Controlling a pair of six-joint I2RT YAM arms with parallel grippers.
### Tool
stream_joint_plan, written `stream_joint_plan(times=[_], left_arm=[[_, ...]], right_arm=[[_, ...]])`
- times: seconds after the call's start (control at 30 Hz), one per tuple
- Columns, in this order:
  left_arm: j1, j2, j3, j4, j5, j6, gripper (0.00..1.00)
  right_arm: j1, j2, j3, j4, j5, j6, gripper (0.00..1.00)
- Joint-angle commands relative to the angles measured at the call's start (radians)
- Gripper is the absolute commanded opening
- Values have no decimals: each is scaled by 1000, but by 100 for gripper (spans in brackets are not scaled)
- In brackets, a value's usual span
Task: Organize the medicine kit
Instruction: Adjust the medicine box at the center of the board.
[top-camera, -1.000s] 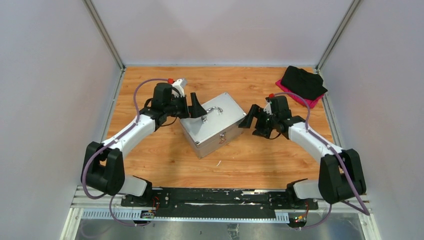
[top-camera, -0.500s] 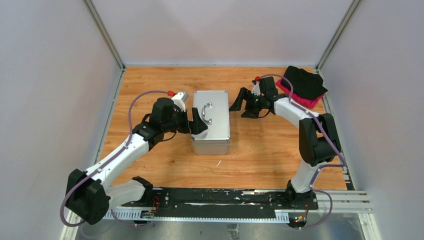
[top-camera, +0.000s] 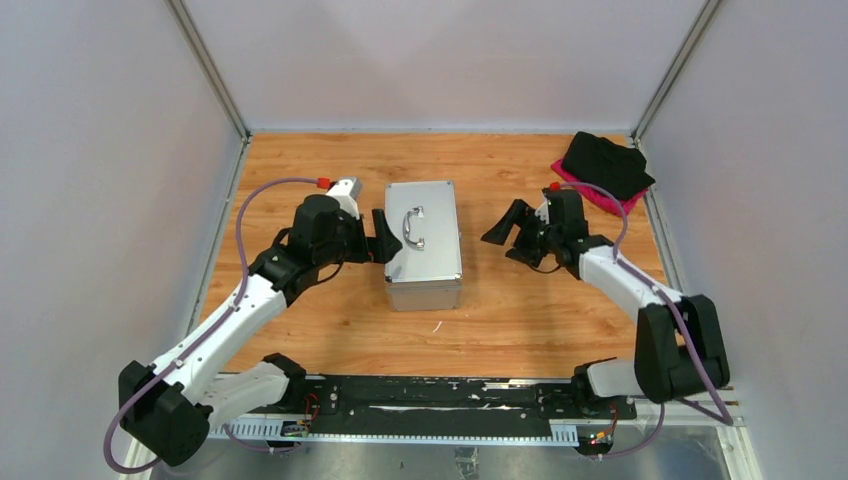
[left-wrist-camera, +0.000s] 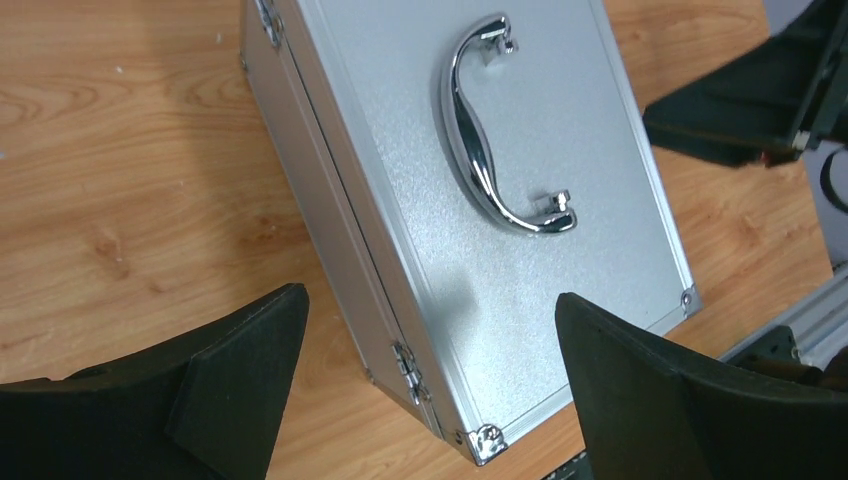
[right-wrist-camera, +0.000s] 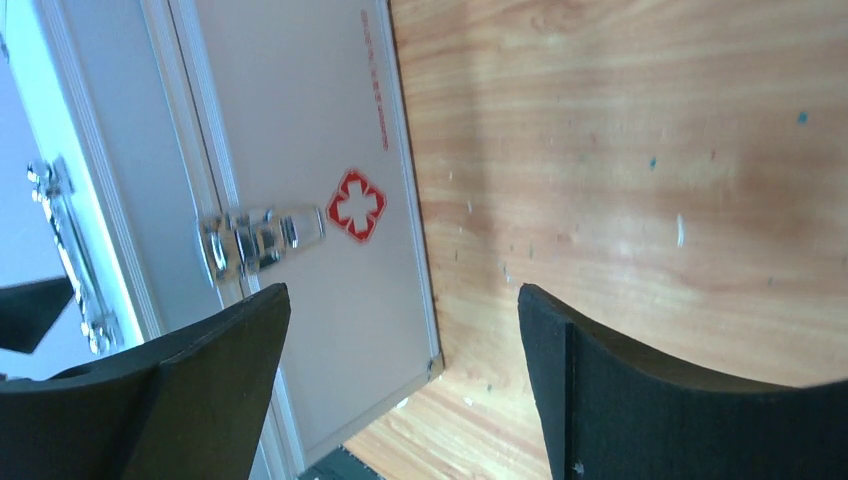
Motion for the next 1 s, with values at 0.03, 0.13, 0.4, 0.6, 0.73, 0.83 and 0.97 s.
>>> stream_joint_plan(times=[0.03,0.13,0.4,0.6,0.73,0.83,0.97], left_arm=[[-2,27,80,-29,-85,31,100],[-3,56,102,-20,-74,24,100],[-3,114,118,10,-16,-3,100],[-3,120,113,3,-27,-1,100],[-2,127,115,-6,-26,6,100],[-3,130,116,-9,-18,16,100],[-3,149,116,1,28,20,100]], right_arm=[[19,-139,-185,141,11,148,88],[59,-178,-244,164,3,177,88],[177,-212,-297,227,24,242,87],[274,-137,-268,279,27,262,86],[262,-173,-279,235,105,248,87],[224,-247,-317,213,177,276,87],[215,-363,-343,218,289,311,89]])
